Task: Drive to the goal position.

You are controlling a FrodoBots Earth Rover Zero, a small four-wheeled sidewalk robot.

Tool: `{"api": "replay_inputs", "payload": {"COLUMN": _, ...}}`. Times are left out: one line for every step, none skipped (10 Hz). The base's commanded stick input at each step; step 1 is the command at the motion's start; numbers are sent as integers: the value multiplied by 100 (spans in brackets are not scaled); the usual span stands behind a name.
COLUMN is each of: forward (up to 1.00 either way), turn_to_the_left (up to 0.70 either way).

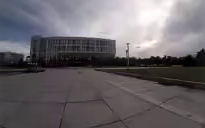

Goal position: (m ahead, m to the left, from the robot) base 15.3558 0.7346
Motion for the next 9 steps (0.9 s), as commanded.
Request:
{"api": "replay_inputs", "payload": {"forward": 70, "turn_to_the_left": 2}}
{"api": "replay_inputs", "payload": {"forward": 70, "turn_to_the_left": 1}}
{"api": "replay_inputs", "payload": {"forward": 70, "turn_to_the_left": 0}}
{"api": "replay_inputs", "payload": {"forward": 70, "turn_to_the_left": 0}}
{"api": "replay_inputs", "payload": {"forward": 70, "turn_to_the_left": 0}}
{"api": "replay_inputs", "payload": {"forward": 70, "turn_to_the_left": 0}}
{"api": "replay_inputs", "payload": {"forward": 70, "turn_to_the_left": 0}}
{"api": "replay_inputs", "payload": {"forward": 70, "turn_to_the_left": 0}}
{"api": "replay_inputs", "payload": {"forward": 70, "turn_to_the_left": 0}}
